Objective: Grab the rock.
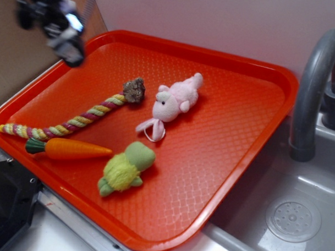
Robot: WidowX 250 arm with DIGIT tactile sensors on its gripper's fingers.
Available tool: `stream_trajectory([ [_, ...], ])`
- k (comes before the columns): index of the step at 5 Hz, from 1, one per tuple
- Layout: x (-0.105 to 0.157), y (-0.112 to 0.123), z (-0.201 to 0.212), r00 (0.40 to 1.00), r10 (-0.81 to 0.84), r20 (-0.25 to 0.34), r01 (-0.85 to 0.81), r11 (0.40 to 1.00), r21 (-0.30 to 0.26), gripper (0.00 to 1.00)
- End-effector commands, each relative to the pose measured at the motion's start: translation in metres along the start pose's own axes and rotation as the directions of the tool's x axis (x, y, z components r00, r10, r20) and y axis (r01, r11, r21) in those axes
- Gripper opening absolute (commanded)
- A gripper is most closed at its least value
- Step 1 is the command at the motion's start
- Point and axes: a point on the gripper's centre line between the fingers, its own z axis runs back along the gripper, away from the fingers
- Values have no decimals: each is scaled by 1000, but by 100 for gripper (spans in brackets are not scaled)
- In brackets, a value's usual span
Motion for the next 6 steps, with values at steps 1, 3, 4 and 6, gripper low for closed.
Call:
stream_trajectory([
  [1,33,0,-40,990,-134,-48,136,990,47,100],
  [3,26,5,-61,982,-145,-122,153,986,62,100],
  [4,18,13,-68,980,-122,-157,134,988,70,100],
  [6,18,11,-81,971,-138,-195,153,986,65,37],
])
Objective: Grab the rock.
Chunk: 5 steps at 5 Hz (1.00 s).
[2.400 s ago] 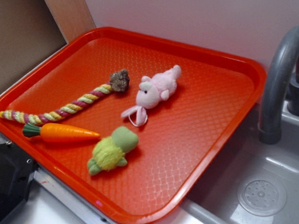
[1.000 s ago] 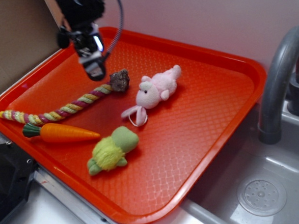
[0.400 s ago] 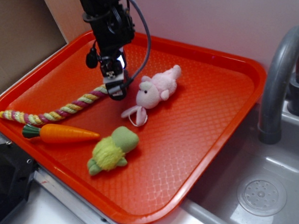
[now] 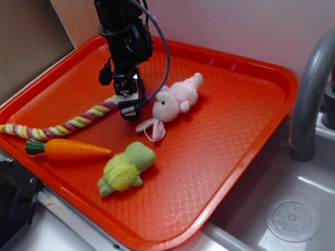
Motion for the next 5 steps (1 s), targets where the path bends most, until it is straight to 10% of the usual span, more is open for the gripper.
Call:
stream_trajectory([
  [1,9,-8,2,999,-12,32,12,1000,7,0],
  [3,8,-8,23,999,18,42,-18,1000,18,0],
  [5,-4,-4,109,879,477,-16,-474,877,82,0],
])
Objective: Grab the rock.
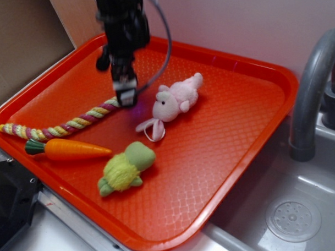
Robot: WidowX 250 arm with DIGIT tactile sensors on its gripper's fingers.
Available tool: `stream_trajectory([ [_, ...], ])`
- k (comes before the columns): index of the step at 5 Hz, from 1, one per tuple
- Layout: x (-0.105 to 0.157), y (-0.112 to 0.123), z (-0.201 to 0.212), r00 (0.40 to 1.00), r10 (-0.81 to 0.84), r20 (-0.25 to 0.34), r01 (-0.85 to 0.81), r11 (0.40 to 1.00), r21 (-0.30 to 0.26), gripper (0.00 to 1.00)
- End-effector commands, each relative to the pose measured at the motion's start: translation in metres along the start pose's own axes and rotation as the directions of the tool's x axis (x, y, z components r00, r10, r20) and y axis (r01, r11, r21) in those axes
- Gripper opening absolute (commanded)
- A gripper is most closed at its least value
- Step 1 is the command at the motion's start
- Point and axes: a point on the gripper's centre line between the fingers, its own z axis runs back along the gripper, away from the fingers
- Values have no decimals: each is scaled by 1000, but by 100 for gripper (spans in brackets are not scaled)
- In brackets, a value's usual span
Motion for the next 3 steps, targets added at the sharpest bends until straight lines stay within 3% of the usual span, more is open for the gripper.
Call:
stream_trajectory([
  [1,-22,-17,76,941,331,64,-336,939,75,0],
  [2,-41,-37,90,839,529,123,-534,846,2,0],
  [3,-42,-41,87,860,492,135,-481,870,-106,0],
])
